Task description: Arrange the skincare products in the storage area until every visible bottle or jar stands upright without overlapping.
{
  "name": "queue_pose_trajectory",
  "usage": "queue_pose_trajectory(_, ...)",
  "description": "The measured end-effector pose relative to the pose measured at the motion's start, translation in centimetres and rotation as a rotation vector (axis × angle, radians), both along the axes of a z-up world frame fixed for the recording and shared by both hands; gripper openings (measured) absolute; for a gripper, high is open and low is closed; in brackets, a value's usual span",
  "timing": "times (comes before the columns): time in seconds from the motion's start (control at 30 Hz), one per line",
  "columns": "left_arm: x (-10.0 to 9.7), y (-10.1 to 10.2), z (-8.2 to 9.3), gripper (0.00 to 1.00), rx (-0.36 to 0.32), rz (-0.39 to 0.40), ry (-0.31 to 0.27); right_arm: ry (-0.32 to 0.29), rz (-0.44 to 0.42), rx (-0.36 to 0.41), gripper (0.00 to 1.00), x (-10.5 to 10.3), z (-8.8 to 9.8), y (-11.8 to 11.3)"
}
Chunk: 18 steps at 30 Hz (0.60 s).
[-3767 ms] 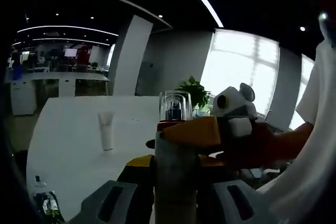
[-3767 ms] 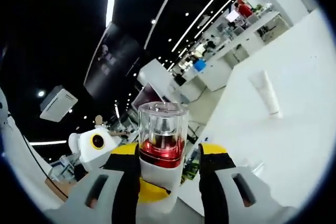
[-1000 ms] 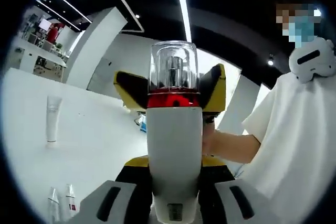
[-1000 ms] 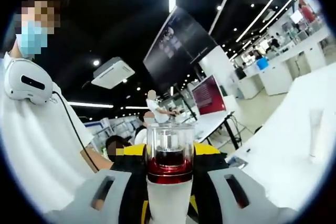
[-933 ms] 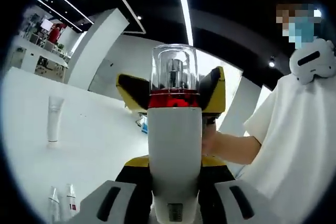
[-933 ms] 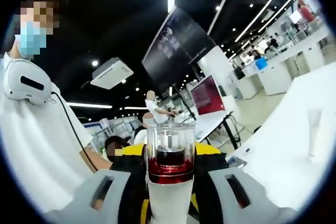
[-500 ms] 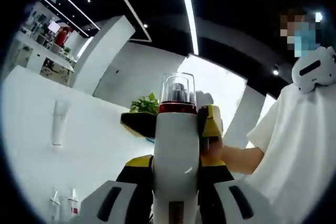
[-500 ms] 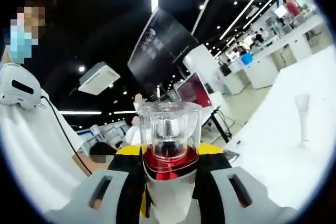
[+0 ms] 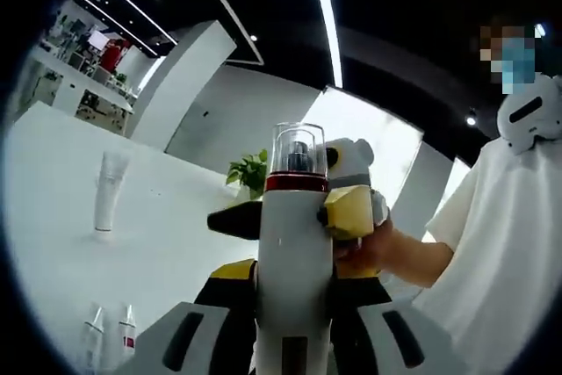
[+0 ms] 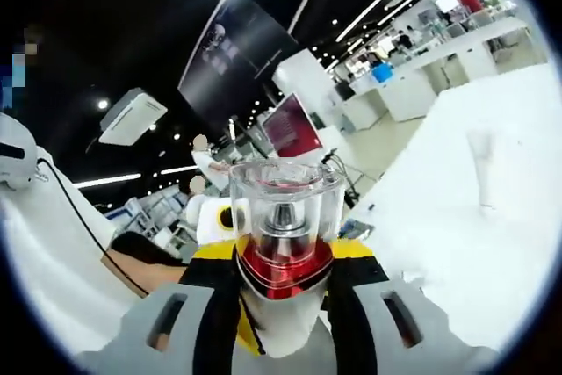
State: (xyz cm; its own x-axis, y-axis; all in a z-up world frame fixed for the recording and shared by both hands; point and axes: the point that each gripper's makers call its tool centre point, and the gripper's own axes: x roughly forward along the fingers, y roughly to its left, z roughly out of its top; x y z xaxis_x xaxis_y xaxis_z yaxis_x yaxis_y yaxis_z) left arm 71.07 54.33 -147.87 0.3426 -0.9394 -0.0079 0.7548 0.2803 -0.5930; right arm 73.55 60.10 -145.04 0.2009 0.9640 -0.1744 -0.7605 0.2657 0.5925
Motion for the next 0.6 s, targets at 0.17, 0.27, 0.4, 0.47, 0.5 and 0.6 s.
queue_pose_trajectory(0.17, 0.3, 0.8, -0.3, 0.30, -0.025, 0.027, 0.024, 0.047, -0.003, -0.054, 0.36, -0.1, -0.9, -0.1)
queue_pose_trajectory(0.27, 0.6, 1.3, -0.3, 0.30, -0.042, 0.056, 0.029, 0.133, -0.020, -0.025, 0.39, -0.2, -0.9, 0.1)
queue_pose_trajectory(0.4, 0.8, 1.5, -0.6, 0.30, -0.047, 0.085, 0.044, 0.166, -0.030, -0.063, 0.34, 0.1, -1.8, -0.1)
queue_pose_trajectory(0.47, 0.8, 1.6, -0.7, 0.30, -0.052, 0.091, 0.042, 0.167, -0.028, -0.068, 0.34, -0.1, -1.9, -0.2)
queue_pose_trajectory(0.5, 0.8, 1.6, -0.7, 0.30, -0.054, 0.092, 0.045, 0.178, -0.029, -0.069, 0.34, -0.1, -1.9, -0.3)
queue_pose_trajectory(0.6, 0.7, 1.5, -0.7, 0.30, -0.063, 0.097, 0.046, 0.192, -0.028, -0.073, 0.34, -0.1, -2.1, -0.4)
